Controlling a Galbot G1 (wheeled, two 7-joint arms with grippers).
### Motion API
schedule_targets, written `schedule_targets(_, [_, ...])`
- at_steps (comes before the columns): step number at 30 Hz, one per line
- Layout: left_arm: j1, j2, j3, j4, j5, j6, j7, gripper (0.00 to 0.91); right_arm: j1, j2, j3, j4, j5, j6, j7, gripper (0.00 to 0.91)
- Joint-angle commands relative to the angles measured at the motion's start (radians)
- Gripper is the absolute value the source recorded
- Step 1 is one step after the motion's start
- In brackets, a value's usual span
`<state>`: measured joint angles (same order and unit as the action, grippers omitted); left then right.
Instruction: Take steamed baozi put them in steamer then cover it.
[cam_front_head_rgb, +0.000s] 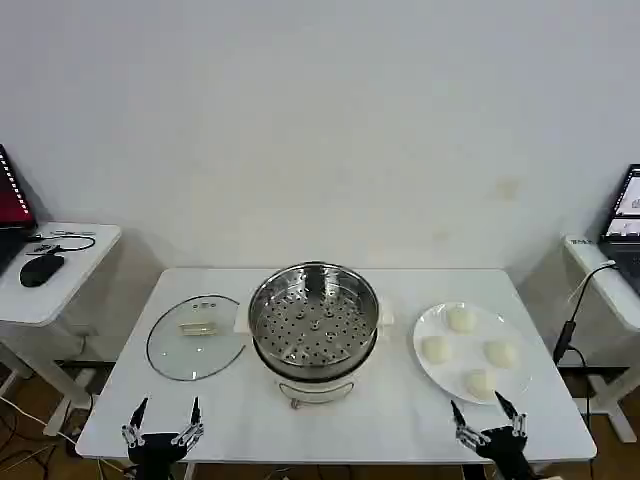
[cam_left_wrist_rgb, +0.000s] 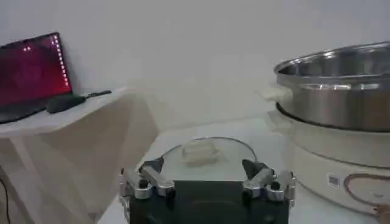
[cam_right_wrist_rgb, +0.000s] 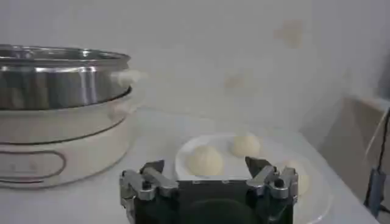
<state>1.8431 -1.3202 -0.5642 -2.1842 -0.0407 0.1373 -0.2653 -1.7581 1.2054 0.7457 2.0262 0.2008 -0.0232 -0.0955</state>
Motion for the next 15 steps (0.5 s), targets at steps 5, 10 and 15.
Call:
schedule_targets(5, [-0.045, 0.002, -0.022, -0.033, 0.131, 0.153, 0.117, 0.907, 0.273, -0.32, 0.042, -0.131, -0.189, -0.181, -0.068, 0.907])
schedule_targets(10, [-0.066, -0.004, -0.021, -0.034, 0.163, 0.153, 0.137, 0.907, 0.481, -0.533, -0.036, -0.329, -0.356, -0.193, -0.276, 0.907])
schedule_targets(15, [-0.065, -0.009, -0.021, -0.035, 0.168, 0.154, 0.142, 0.907, 0.684, -0.675, -0.153, -0.443, -0.512, -0.098, -0.517, 0.907])
